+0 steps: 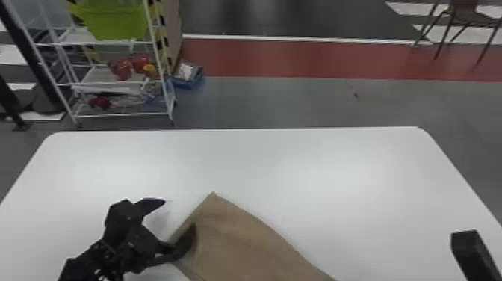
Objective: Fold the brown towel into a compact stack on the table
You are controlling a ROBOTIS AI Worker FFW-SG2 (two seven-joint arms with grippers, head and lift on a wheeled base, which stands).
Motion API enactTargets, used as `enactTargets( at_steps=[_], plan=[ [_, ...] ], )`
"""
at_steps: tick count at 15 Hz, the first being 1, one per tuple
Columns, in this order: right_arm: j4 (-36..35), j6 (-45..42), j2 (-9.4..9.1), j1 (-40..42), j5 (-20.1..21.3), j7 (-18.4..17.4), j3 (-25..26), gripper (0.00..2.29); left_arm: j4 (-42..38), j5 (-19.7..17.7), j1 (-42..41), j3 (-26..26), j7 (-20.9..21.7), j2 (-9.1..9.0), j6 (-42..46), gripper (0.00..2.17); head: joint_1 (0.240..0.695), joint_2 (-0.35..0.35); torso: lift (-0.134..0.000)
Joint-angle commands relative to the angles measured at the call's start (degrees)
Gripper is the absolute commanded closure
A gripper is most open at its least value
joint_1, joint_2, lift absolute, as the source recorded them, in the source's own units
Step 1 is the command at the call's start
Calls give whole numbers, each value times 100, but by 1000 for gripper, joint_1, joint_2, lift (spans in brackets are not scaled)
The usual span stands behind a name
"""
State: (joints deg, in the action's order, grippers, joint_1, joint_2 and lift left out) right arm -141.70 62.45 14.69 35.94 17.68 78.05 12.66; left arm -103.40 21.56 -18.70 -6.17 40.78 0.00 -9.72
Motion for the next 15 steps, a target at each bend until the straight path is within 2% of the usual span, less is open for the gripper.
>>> enactTargets(
  at_steps=[1, 2, 3, 5, 6, 7, 9, 12, 15],
  plan=[
    [-473, 1873, -238, -8, -63, 28, 70, 110, -295, 94, -29, 54, 255, -15, -413, 63, 695, -53, -119],
    [-710, 2763, -256, -8, -54, 28, 53, 110, -409, 261, -38, 72, 448, -15, -624, 63, 695, -61, -119],
    [-939, 2763, -282, -8, -54, 28, 26, 110, -479, 402, -38, 72, 659, -15, -870, 66, 695, -66, -119],
    [-1141, 2763, -458, 1, -10, 28, 61, 113, -664, 516, -29, 37, 958, -15, -1081, 66, 695, -62, -119],
    [-1194, 2763, -555, 10, -1, 28, 88, 124, -699, 727, -29, 54, 1134, -15, -1345, 66, 695, -56, -119],
    [-1202, 2763, -564, 18, -10, 28, 88, 127, -796, 929, -29, 63, 1248, -15, -1380, 70, 695, -48, -119],
    [-1220, 2763, -651, 71, 8, 28, 70, 127, -972, 947, -55, 63, 1283, -15, -1503, 70, 695, -33, -119],
    [-1220, 2763, -651, 335, 34, 28, 88, 130, -1086, 964, -3, 63, 1283, -15, -2153, 73, 695, -7, -119],
    [-1035, 2763, -669, 449, 16, 28, 35, 157, -1095, 964, 50, 72, 1283, -15, -2276, 73, 695, 14, -119]
  ],
)
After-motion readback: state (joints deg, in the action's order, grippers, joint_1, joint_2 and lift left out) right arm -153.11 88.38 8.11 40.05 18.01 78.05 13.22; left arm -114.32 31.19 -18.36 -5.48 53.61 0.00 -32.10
